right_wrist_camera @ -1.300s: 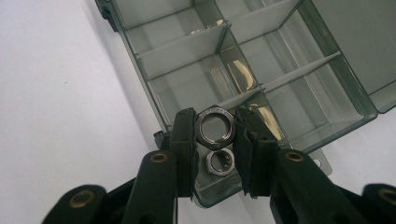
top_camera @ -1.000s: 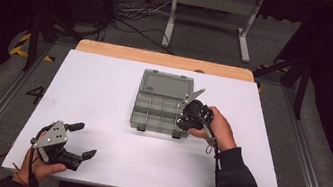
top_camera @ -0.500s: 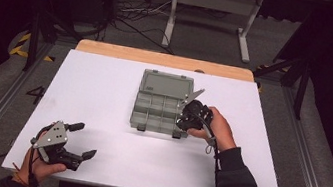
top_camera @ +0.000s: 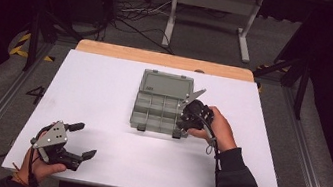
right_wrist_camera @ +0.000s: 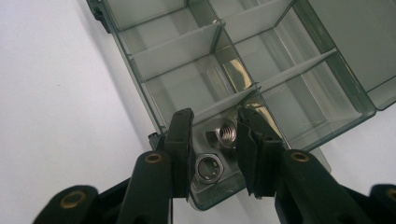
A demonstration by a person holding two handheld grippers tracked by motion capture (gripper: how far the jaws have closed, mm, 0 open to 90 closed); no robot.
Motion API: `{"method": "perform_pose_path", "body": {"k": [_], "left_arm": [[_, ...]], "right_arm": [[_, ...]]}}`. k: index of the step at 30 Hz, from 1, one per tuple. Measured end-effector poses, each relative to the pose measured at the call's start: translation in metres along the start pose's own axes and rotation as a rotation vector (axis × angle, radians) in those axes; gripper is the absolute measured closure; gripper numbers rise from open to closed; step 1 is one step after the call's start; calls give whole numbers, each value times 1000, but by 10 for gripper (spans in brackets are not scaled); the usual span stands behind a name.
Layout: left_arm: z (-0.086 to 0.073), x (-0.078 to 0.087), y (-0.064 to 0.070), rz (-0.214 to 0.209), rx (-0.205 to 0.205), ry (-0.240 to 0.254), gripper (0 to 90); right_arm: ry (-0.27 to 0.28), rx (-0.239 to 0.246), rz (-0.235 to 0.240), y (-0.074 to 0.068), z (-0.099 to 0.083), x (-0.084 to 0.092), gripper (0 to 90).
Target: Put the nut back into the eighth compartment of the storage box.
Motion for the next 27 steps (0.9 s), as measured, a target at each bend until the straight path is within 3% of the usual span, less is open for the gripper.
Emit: {"method": "perform_pose_path", "body": {"k": [13,27], "left_arm": [[1,0,1,-1,-1,3,55],[0,0,0,-2,4,1,55]], "right_arm": [[84,18,-41,-3,8,19,592],[132,8,-89,-1,11,33,463]]}}
Point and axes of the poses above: each handheld gripper's, and its own axes: x roughly backward along the jaws, z roughly out of its top, y roughly to its right, the point moved 9 cm from there along -x, roughly forward along the jaws, and after that the axes turned 8 degrees about -z, right-handed, at the moved point
